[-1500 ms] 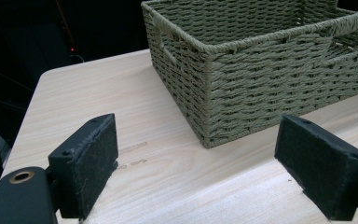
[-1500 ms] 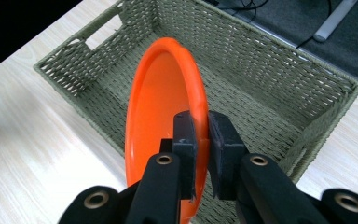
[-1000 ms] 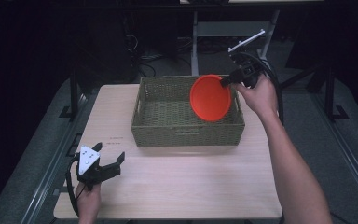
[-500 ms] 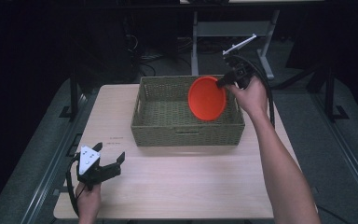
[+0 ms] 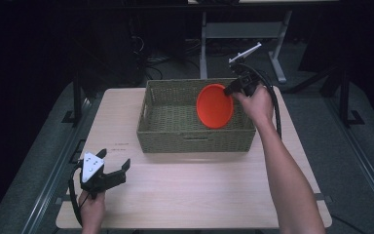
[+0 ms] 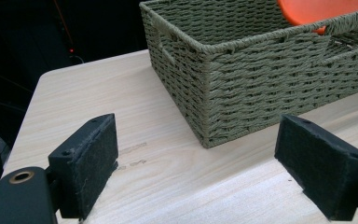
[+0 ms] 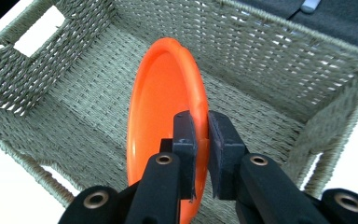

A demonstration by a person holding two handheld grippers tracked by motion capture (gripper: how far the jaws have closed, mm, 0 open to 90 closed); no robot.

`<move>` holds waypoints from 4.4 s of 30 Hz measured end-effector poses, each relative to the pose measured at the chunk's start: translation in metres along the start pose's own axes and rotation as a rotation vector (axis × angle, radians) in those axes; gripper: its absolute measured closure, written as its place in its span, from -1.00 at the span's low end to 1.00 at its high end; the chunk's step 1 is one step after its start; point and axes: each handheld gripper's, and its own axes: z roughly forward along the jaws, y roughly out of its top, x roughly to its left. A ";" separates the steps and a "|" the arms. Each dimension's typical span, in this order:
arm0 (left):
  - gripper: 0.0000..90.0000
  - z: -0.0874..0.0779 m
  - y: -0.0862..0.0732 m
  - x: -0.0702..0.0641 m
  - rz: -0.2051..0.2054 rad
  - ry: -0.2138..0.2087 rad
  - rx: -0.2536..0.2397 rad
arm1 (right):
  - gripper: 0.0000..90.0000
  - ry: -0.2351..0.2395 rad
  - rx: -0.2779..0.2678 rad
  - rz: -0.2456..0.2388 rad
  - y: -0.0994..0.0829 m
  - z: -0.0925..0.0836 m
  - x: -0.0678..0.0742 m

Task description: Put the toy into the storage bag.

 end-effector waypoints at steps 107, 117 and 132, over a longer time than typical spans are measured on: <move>-0.72 0.000 0.000 -0.002 0.003 0.003 0.007 | 0.18 0.095 0.013 0.093 -0.055 0.022 -0.030; -0.72 0.000 0.000 -0.002 0.001 0.005 0.003 | 0.01 0.121 0.010 0.059 -0.058 0.012 -0.025; -0.72 0.000 -0.001 -0.002 0.004 0.004 0.008 | -0.15 0.195 -0.014 0.062 -0.071 0.003 -0.022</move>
